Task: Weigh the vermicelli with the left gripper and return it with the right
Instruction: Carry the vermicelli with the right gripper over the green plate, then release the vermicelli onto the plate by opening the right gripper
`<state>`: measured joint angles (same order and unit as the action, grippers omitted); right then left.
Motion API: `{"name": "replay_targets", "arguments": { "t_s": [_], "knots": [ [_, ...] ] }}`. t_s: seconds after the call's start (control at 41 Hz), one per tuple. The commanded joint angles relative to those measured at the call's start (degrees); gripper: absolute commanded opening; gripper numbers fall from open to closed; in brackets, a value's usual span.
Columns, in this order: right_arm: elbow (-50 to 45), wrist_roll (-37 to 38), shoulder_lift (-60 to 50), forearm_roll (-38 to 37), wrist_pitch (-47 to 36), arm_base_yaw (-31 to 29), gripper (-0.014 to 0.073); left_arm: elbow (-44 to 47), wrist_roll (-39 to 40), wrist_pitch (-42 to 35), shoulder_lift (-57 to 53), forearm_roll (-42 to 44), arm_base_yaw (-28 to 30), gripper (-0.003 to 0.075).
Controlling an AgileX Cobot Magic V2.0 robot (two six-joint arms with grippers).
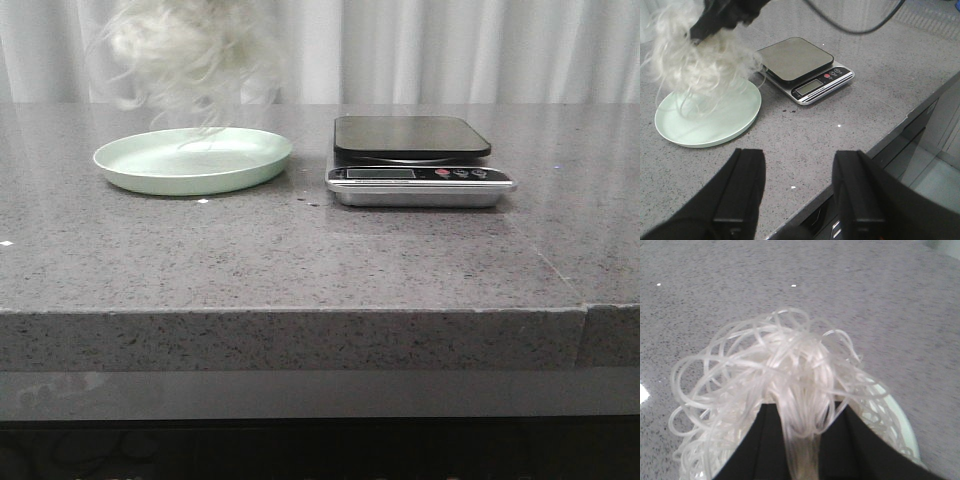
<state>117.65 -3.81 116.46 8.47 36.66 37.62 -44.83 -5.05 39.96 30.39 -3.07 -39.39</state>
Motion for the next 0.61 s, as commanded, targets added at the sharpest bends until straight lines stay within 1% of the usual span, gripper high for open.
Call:
{"name": "replay_targets", "arguments": {
  "t_s": [0.0, 0.049, 0.097, 0.171, 0.268, 0.341, 0.414, 0.585],
  "knots": [
    [2.21, -0.23, -1.5, 0.12, -8.82, 0.39, 0.016, -1.4, 0.34, -3.97, 0.25, -0.32, -0.19, 0.0388],
    [2.21, -0.23, -0.27, -0.24, -9.4, 0.39, 0.0171, -1.4, 0.34, -3.97, 0.25, -0.32, -0.19, 0.0388],
    [2.21, -0.23, 0.5, -0.35, -9.4, 0.24, 0.0199, -1.4, 0.34, -3.97, 0.25, -0.32, -0.19, 0.0388],
    [2.21, -0.23, 1.39, -0.35, -8.94, 0.0, 0.029, -1.4, 0.34, -3.97, 0.25, -0.32, -0.19, 0.0388],
    [2.21, -0.23, 1.89, -0.35, -8.11, -0.07, 0.0446, -1.4, 0.34, -3.97, 0.25, -0.32, -0.19, 0.0388],
    [2.21, -0.23, 1.89, -0.39, -7.68, -0.18, 0.0517, -1.4, 0.34, -3.97, 0.25, -0.32, -0.19, 0.0388],
    [2.21, -0.23, 1.7, -0.39, -7.33, -0.44, 0.0544, -1.4, 0.34, -3.97, 0.25, -0.32, -0.19, 0.0388],
    [2.21, -0.23, -0.91, -0.39, -4.5, -1.3, 0.0547, -1.4, 0.34, -3.97, 0.25, -0.32, -0.19, 0.0388]
  ]
}}
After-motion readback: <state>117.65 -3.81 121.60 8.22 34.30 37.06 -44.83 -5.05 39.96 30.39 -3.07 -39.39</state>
